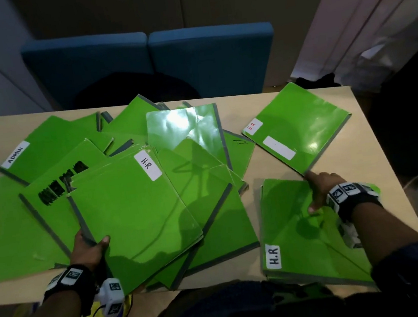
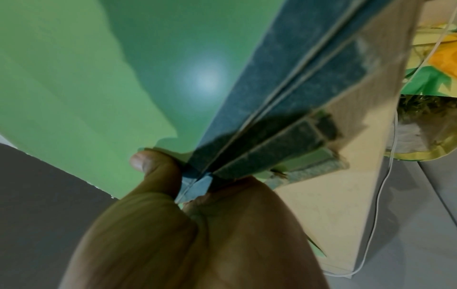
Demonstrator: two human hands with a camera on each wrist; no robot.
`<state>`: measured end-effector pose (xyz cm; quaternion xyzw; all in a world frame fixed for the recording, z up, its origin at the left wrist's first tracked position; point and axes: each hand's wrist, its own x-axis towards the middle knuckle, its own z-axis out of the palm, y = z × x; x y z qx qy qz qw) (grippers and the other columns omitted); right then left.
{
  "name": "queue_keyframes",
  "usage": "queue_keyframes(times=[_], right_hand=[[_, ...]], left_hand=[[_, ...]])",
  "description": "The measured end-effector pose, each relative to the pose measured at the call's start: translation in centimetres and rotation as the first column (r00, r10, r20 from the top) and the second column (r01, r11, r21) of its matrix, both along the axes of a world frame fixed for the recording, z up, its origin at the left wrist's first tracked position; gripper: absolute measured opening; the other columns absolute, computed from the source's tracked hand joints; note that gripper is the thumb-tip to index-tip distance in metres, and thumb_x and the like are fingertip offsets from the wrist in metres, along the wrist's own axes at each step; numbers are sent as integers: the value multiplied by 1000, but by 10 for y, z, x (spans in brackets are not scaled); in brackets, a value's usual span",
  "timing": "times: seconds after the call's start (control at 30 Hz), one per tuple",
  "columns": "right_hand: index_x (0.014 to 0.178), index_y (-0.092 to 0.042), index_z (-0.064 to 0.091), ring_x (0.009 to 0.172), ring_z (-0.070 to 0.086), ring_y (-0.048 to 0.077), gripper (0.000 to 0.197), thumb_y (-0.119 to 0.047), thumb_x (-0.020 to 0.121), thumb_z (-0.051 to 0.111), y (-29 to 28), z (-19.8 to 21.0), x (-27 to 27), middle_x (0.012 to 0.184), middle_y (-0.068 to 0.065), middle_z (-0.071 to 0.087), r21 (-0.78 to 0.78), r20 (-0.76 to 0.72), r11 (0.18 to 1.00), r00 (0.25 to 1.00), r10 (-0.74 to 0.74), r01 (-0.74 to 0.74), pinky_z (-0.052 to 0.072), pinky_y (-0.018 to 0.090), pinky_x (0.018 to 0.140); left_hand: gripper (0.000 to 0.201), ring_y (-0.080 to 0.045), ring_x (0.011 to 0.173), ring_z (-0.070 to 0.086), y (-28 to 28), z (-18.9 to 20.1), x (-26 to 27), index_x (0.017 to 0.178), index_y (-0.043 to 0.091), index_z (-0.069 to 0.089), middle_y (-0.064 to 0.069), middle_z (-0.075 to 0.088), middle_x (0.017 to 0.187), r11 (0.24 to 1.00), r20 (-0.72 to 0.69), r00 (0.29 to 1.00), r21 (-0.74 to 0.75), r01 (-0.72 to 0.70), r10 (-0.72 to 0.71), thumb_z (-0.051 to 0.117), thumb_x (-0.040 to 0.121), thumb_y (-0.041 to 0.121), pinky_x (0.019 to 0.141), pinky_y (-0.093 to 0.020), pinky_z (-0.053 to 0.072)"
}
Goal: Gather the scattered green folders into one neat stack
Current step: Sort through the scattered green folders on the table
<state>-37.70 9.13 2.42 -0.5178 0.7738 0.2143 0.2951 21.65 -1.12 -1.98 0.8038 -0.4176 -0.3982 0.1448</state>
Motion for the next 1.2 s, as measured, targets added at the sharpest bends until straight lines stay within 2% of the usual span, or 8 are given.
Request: queue_keyframes(times=[0.17, 0.3, 0.37, 0.43, 0.53, 0.8, 1.0, 1.2], right_hand=[[127, -11, 60, 103, 69, 20, 58, -18, 75, 84, -21, 74, 10, 113, 4, 72, -144, 366, 975, 925, -104, 167, 48, 39, 100], [98, -26, 66, 75, 70, -5, 39, -33, 66, 88, -47, 113, 25, 80, -20, 75, -227, 660, 900, 738, -140, 373, 55, 35, 86], [97, -21, 68, 71, 72, 2, 54, -47, 55, 90, -67, 109, 57, 85, -5, 77, -256, 760, 814, 629, -164, 522, 59, 26, 70], [103, -8, 67, 62, 71, 7, 39, -29, 74, 82, -91, 85, 101, 88, 5, 74, -260, 788, 751, 582, -199, 608, 58, 24, 57], [113, -5, 63, 80, 71, 25, 53, -41, 78, 80, -120, 37, 174, 101, 14, 73, -193, 781, 722, 550, -297, 664, 60, 39, 73], [144, -5, 41, 124, 55, 31, 68, -14, 85, 75, -148, -8, 290, 138, 16, 55, -297, 629, 809, 742, -234, 507, 43, 29, 95], [138, -15, 56, 128, 45, 32, 58, -28, 85, 74, -143, -19, 270, 139, 14, 49, -462, 378, 880, 922, 84, 109, 34, 38, 109], [133, -8, 57, 116, 56, 38, 61, -37, 83, 76, -120, -21, 149, 131, 20, 54, -348, 247, 852, 915, -319, 391, 46, 46, 100]], left_hand=[[67, -43, 126, 46, 6, 6, -4, 146, 9, 27, -21, 44, 144, 1000, -9, 1000, -17, 1, -1, 65, 90, 15, 107, -49, 37], [71, -41, 130, 44, 8, 9, -3, 148, 17, 23, -16, 42, 148, 1000, -43, 999, 14, -1, 2, 65, 91, 20, 110, -50, 35], [73, -41, 130, 44, 8, 12, -2, 149, 19, 21, -15, 42, 148, 1000, -52, 999, 15, 12, -11, 65, 91, 22, 109, -50, 36], [71, -40, 127, 47, 8, 14, -1, 149, 17, 22, -15, 46, 145, 1000, -84, 996, 6, 17, -16, 64, 91, 19, 106, -48, 38], [71, -38, 127, 48, 9, 15, 0, 149, 14, 20, -15, 45, 146, 1000, -135, 990, -2, 25, -24, 62, 92, 16, 103, -46, 39], [78, -32, 139, 35, 10, 16, 4, 152, 23, 15, -7, 29, 157, 997, -319, 944, 23, -77, 80, 56, 90, 49, 112, -50, 31], [82, -34, 128, 48, 9, 7, 7, 150, 23, 15, -10, 41, 149, 1000, -255, 967, 17, 17, -12, 68, 88, 27, 105, -49, 40], [80, -38, 127, 47, 3, 0, 8, 149, 27, 14, -13, 38, 150, 999, -242, 970, 27, 27, -20, 66, 89, 23, 104, -55, 40]])
